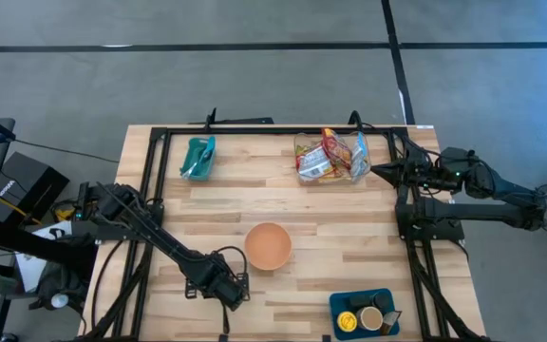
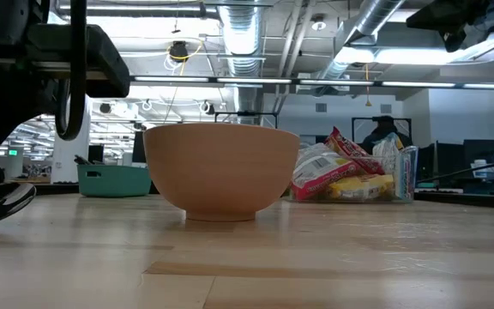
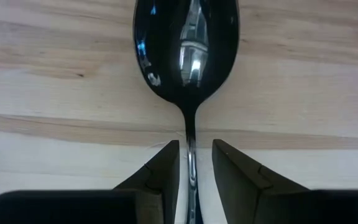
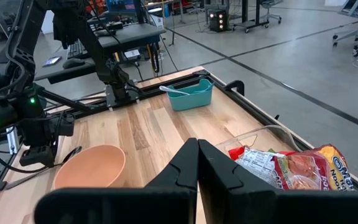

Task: Pick & Place Food Item
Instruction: Put the black spoon into the light green bin

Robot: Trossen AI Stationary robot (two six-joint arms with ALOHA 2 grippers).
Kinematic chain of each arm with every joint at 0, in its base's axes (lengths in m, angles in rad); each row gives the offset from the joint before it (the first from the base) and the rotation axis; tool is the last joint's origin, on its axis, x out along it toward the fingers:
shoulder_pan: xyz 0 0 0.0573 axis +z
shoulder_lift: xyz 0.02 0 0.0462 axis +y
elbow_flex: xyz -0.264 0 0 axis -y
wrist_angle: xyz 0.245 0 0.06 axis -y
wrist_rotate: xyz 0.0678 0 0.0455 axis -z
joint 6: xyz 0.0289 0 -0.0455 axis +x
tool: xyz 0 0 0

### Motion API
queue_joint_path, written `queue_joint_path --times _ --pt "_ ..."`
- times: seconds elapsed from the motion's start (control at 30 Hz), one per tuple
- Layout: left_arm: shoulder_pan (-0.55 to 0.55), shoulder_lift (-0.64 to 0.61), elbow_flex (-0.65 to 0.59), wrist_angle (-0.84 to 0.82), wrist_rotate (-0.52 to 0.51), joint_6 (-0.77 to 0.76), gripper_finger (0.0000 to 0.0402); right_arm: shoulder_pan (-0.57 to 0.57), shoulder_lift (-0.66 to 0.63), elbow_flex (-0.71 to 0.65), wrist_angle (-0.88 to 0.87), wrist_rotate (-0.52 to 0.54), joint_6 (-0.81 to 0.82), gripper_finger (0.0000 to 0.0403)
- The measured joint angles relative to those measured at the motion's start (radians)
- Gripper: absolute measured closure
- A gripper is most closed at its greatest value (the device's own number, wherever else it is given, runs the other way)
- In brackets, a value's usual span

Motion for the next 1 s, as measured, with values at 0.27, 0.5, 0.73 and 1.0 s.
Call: queue_joint_path --times 0.27,0.5,0.73,1.0 --pt "0.000 0.000 0.000 -0.001 -0.012 -0.002 0.0312 0.000 0.000 0.000 0.000 0.000 0.000 0.0403" --pt "0.000 0.000 -0.009 0.006 -0.013 -0.002 0.0312 0.000 0.000 0.000 0.000 0.000 -0.002 0.0403" --pt "0.000 0.000 -0.061 0.095 -0.011 -0.007 0.0312 0.000 0.000 0.000 0.000 0.000 -0.001 0.0403" --pt "0.000 0.000 -0.061 0.081 -0.010 -0.007 0.0312 0.000 0.000 0.000 0.000 0.000 -0.001 0.0403"
